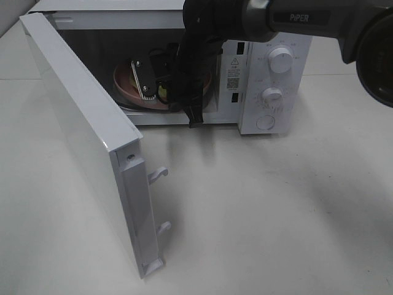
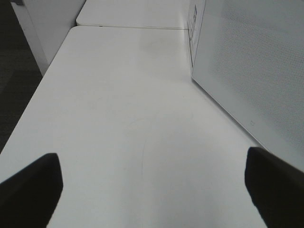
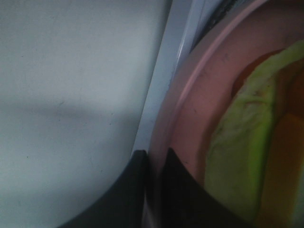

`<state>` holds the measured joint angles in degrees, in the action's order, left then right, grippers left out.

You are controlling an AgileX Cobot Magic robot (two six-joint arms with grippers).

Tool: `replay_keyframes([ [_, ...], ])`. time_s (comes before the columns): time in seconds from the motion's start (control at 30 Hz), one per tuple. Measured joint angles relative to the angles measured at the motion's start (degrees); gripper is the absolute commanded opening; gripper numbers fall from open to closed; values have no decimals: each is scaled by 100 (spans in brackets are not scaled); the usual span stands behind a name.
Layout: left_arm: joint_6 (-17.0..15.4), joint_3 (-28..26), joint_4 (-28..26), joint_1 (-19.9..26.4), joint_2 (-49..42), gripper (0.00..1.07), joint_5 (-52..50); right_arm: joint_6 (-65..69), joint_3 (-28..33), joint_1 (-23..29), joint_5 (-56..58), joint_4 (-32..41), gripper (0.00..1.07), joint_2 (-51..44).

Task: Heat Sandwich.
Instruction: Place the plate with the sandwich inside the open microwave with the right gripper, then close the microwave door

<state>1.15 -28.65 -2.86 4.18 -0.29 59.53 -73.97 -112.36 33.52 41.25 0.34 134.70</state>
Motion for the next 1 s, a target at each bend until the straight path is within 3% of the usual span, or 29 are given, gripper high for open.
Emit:
replay_keyframes([
  [0.17,0,0,0,0,0,98,0,372,-6,0,-120,6,28,0],
  [0.2,0,0,0,0,0,98,0,401,-11,0,-120,6,40,0],
  [0.27,0,0,0,0,0,98,0,441,-17,0,-126,6,45,0],
  [0.37,0,0,0,0,0,98,0,630,-17,-11,-120,6,67,0],
  [0.4,0,0,0,0,0,98,0,630,-17,-11,-120,6,67,0],
  [0.5,0,0,0,0,0,98,0,905,-17,-11,-120,6,81,0],
  [0.73,0,0,0,0,0,98,0,1129,6,-11,-120,6,80,-74],
  [1.0,0,0,0,0,0,98,0,1146,561,-11,-286,-34,78,-453],
])
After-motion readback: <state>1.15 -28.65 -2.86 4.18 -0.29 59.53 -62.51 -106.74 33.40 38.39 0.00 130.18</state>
